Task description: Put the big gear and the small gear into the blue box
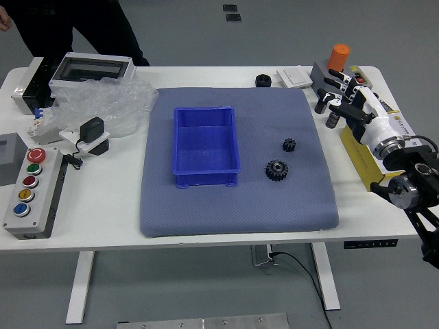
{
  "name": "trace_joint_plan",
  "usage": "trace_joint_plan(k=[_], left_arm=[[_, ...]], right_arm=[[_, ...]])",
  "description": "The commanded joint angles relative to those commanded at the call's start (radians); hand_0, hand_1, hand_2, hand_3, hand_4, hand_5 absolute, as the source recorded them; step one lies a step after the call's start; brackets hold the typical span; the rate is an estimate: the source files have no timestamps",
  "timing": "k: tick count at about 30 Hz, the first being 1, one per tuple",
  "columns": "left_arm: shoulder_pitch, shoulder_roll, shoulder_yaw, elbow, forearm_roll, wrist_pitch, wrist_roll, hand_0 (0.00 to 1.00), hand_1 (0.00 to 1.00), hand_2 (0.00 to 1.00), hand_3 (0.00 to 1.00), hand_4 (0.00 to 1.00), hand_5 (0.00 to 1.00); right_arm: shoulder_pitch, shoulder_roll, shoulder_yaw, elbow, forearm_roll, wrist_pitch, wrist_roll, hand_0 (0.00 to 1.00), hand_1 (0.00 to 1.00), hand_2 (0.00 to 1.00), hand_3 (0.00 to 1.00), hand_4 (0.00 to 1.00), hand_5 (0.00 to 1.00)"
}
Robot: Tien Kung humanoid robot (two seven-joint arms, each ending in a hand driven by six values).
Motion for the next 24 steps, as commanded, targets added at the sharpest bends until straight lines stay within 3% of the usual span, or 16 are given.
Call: trace_joint_plan(k=[14, 15, 20, 21, 24], left_arm=[[0.006, -0.002, -0.004, 0.000, -0.002, 0.000, 0.000, 0.851, 0.800, 0.801, 0.844, 0.583, 0.061], [0.006, -0.002, -0.004, 0.000, -0.001, 0.000, 0.000, 0.850, 0.799, 0.801, 0.844, 0.583, 0.060], [0.006, -0.002, -0.006, 0.000, 0.001, 0.000, -0.001, 0.850, 0.799, 0.801, 0.844, 0.583, 0.060], [0.005, -0.002, -0.007, 0.000, 0.001, 0.000, -0.001, 0.850, 0.799, 0.801, 0.844, 0.584, 0.062], [0.005, -0.002, -0.007, 0.000, 0.002, 0.000, -0.001, 0.850, 0.799, 0.801, 0.844, 0.584, 0.062]], right_arm=[[0.003, 0.004, -0.001, -0.023, 0.052, 0.004, 0.024, 0.822, 0.745, 0.859, 0.878, 0.762, 0.160], [0.004, 0.005, -0.001, -0.025, 0.056, 0.004, 0.026, 0.816, 0.740, 0.852, 0.842, 0.805, 0.220], [0.013, 0.004, -0.012, -0.038, 0.068, -0.002, 0.032, 0.816, 0.740, 0.852, 0.842, 0.805, 0.220], [0.015, 0.003, -0.016, -0.039, 0.066, -0.003, 0.032, 0.816, 0.736, 0.838, 0.829, 0.761, 0.147], [0.028, -0.003, -0.035, -0.040, 0.025, -0.014, 0.018, 0.816, 0.736, 0.838, 0.829, 0.761, 0.147]])
